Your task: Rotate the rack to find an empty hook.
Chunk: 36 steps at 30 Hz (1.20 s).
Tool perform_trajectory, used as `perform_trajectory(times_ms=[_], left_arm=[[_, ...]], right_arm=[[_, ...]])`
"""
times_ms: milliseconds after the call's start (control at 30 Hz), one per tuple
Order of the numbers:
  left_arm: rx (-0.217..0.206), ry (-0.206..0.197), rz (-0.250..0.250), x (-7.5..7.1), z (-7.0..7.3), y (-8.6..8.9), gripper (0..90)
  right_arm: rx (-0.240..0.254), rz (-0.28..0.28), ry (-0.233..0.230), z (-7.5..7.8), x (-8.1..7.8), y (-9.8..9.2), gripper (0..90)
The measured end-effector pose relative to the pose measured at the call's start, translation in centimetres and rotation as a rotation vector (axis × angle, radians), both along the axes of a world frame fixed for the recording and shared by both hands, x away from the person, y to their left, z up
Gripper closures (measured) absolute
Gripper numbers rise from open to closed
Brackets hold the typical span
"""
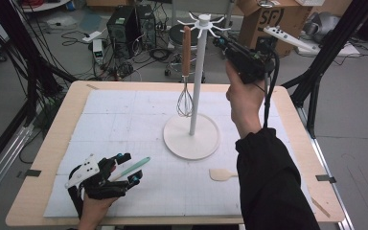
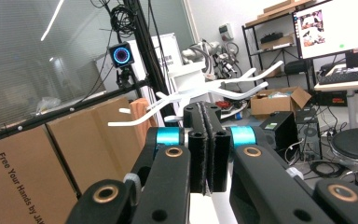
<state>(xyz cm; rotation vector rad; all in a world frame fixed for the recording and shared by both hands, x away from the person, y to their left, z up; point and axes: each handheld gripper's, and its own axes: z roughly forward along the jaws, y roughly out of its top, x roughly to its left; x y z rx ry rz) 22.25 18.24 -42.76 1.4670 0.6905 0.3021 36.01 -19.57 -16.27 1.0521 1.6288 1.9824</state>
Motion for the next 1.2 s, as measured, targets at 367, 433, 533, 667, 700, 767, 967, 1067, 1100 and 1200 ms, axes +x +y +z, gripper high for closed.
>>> perform_trajectory(times_ms=[367, 433, 533, 667, 700, 767, 967, 1067, 1100, 1200], left_arm=[[-0.002, -0.005, -0.001, 0.0, 0.1, 0.2, 22.6], [-0.002, -0.003, -0.001, -0.1, 0.1, 0.2, 22.6], [0.000, -0.006, -0.001, -0.2, 0.1, 0.3, 22.6], [-0.005, -0.006, 0.002, -0.2, 0.1, 0.5, 22.6], [-0.007, -0.008, 0.005, -0.2, 0.1, 0.5, 22.6], [-0.005, -0.007, 0.006, -0.3, 0.0, 0.5, 22.6], [-0.003, -0.006, 0.014, -0.5, 0.0, 0.8, 22.6], [-0.007, -0.006, 0.025, -0.7, 0.0, 1.1, 22.6], [-0.009, -0.006, 0.026, -0.7, 0.1, 1.1, 22.6], [-0.010, -0.014, 0.024, -0.9, 0.1, 1.0, 22.6]], right_arm=[[-0.009, 0.024, -0.012, 0.6, -0.6, 1.7, 89.7], [-0.010, 0.030, -0.015, 0.6, -0.6, 2.1, 89.7], [-0.015, 0.036, -0.014, 0.6, -0.6, 2.6, 89.7], [-0.019, 0.034, -0.010, 0.5, -0.5, 3.2, 89.7], [-0.021, 0.032, -0.013, 0.5, -0.5, 3.3, 89.7], [-0.024, 0.035, -0.012, 0.5, -0.3, 3.5, 89.7], [-0.028, 0.046, -0.018, 0.3, -0.1, 4.0, 89.7], [-0.034, 0.051, -0.023, 0.1, -0.3, 4.0, 89.7], [-0.032, 0.054, -0.025, 0.0, -0.5, 4.0, 89.7], [-0.034, 0.051, -0.031, -0.3, -0.9, 3.7, 89.7]])
